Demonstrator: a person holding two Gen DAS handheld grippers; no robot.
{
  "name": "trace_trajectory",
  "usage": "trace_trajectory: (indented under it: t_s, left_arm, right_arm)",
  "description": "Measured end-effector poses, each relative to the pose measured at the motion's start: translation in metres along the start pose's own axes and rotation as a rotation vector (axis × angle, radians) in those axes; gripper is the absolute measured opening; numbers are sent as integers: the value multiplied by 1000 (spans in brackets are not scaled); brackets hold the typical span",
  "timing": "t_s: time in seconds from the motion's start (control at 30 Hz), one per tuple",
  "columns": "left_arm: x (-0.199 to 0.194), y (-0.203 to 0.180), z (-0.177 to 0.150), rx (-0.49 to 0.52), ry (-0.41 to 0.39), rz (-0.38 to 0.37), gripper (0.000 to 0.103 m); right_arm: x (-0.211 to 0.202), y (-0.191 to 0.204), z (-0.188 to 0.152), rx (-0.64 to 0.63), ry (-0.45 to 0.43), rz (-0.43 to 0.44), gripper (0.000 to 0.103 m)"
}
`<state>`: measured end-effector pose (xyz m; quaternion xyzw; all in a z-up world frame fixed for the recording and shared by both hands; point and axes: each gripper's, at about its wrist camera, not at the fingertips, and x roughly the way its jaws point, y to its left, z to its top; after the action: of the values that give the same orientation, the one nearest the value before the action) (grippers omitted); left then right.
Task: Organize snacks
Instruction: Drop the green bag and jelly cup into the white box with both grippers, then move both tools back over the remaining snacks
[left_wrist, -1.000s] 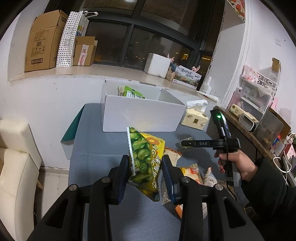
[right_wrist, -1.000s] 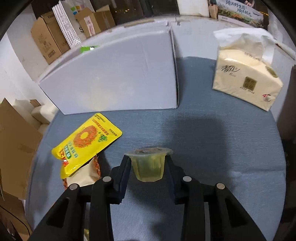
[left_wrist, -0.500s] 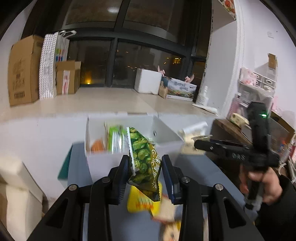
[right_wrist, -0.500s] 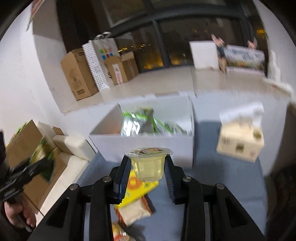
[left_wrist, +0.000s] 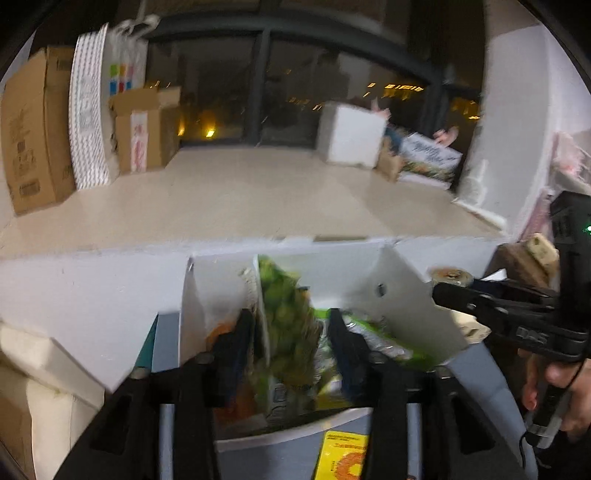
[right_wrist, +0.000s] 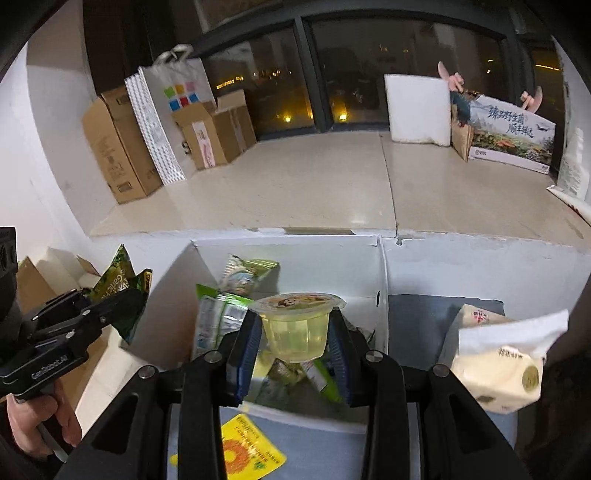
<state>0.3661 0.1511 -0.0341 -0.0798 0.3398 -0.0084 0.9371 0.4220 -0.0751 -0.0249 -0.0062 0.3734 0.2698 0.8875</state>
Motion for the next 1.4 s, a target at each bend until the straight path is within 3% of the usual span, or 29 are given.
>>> trace_trajectory:
  t_s: [0.03,0.07,0.17,0.33,0.53,0.8,1.13,1.4]
  left_arm:
    - [4,3,-2,-18,12,4,103]
    - [6,5,-5,-24,11,8,103]
    - [11,2,-16,15,18,40,103]
    - [4,0,-23,22,14,55,103]
    - [-31,-8,-32,62,-5,51,103]
    - [-93,-27,-57,120,-36,41,103]
    - [-149,-36,-132,93,-9,-44,103]
    - [-128,-40,-195,56,109,-143,103]
  right_arm:
    - [6,-2,1,0,13,-7,81]
    - [8,-3,1,1,13,-16,103]
    - [2,-5,-5,1,-56,-31,103]
    - [-10,-4,-11,27,-81,-20,103]
    - [-29,0,-21,44,-98,14,103]
    - [-82,34,-50,-57,-134,67,103]
    - [-147,59,-124,-77,-169,182,103]
    - [-186,47,-202,15,-177,229,103]
